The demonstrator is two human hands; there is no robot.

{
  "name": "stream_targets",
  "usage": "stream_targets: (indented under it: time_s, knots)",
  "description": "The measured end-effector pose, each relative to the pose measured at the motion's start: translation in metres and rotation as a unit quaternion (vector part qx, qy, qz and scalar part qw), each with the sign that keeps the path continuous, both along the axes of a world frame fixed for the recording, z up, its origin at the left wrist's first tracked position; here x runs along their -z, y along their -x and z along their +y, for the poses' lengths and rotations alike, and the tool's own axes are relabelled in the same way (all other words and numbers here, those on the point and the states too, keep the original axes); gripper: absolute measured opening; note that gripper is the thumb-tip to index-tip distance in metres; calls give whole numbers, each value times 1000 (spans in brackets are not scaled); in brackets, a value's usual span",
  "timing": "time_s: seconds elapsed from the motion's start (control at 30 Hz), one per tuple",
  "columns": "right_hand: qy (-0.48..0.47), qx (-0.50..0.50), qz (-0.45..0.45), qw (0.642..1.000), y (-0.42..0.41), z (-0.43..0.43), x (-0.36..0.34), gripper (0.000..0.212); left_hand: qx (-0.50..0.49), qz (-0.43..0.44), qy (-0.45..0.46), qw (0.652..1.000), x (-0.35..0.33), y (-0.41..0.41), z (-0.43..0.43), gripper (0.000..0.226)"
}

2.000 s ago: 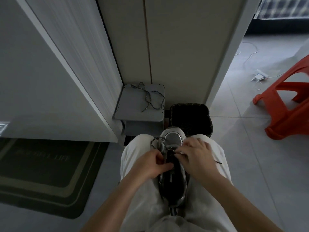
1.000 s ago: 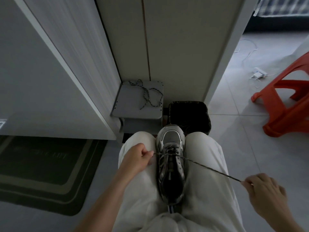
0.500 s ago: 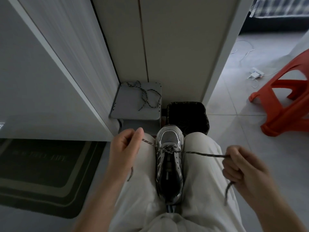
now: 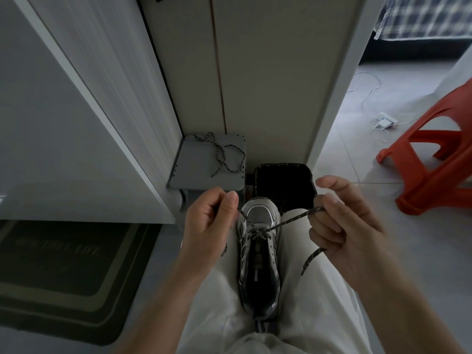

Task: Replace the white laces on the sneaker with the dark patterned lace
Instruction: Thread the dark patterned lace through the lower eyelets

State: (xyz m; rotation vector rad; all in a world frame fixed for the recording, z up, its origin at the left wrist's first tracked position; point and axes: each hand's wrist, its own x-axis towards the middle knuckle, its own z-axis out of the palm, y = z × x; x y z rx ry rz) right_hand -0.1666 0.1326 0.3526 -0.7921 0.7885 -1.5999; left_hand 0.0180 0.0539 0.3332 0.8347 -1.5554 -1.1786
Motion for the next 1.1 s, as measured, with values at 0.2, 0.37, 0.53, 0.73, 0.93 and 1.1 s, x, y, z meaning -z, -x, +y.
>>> stream_targets:
  time_s: [0.2,0.37,0.53,0.73,0.93,1.1]
  knots:
    - [17,-31,33,999,-1,2,0,27,-5,-83,-6,997,4,-8,-9,37]
    - [1,-26,2,1000,-4,-1,6,17,-151,-445,113,875,11,-20,-17,15]
    - [-11,-23,-2,1000,-13,-10,14,17,128,-265,55,954,14,19,32,25]
    - [8,-4,97,995,-9,-8,27,16,183,-216,-61,957,32,28,43,20]
    - [-19,4,249,968,-11,-6,39,22,151,-161,-117,968,21,2,23,19]
    - [-38,-4,428,903,-15,-5,36,22,105,-152,-93,978,15,-3,14,13]
